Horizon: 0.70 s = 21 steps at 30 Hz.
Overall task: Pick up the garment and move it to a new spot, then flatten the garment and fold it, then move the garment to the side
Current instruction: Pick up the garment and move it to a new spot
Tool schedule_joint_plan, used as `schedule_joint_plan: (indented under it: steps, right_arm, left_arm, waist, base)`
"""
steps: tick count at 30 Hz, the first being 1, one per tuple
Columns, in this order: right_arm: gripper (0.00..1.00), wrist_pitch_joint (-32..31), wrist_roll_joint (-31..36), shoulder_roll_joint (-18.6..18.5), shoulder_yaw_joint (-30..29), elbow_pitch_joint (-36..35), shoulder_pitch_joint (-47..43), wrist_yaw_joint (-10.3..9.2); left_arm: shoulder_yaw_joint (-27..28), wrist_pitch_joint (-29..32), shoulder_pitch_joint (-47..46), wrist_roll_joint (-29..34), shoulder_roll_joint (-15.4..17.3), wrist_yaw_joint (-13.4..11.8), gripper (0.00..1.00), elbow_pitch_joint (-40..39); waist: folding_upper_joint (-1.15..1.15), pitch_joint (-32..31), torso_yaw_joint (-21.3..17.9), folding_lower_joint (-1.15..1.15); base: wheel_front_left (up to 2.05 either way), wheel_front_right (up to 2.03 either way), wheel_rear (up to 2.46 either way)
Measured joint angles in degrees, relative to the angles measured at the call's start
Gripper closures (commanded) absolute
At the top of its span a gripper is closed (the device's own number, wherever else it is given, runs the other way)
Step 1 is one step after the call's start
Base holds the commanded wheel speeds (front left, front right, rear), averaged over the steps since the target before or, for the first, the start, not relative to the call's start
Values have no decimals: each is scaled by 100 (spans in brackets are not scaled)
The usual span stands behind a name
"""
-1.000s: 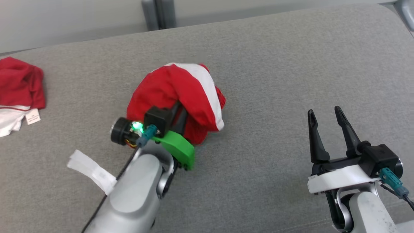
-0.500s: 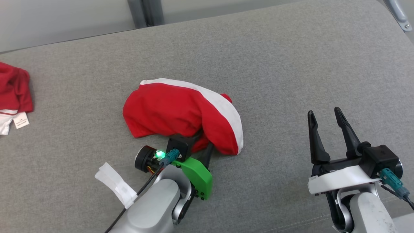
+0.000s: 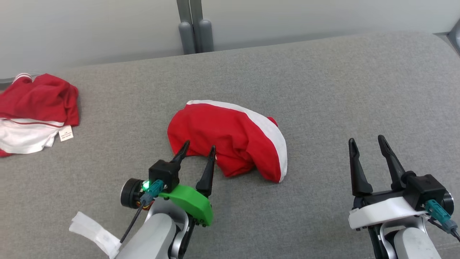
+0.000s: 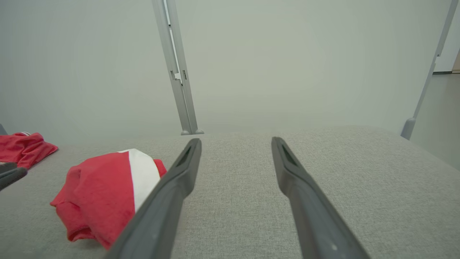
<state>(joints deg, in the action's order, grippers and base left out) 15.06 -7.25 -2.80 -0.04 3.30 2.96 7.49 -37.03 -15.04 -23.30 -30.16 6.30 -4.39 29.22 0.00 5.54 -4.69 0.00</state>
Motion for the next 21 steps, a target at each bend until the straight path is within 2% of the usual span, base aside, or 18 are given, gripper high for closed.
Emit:
schedule_joint_plan:
  steps: [11,21]
  right_arm:
    - [0,-1,44,-1,-26,4,-230,-1]
    - [0,0,57,-1,-26,10,-417,-1]
  left_arm:
    - [975,0,1094,422,208,-103,0,-1009]
    - [2001,-10,2144,684,110,-170,0,-1823]
  waist:
    - [0,-499,303,0]
    - [0,-690,414,0]
  base:
    - [0,0,0]
    - [0,0,0]
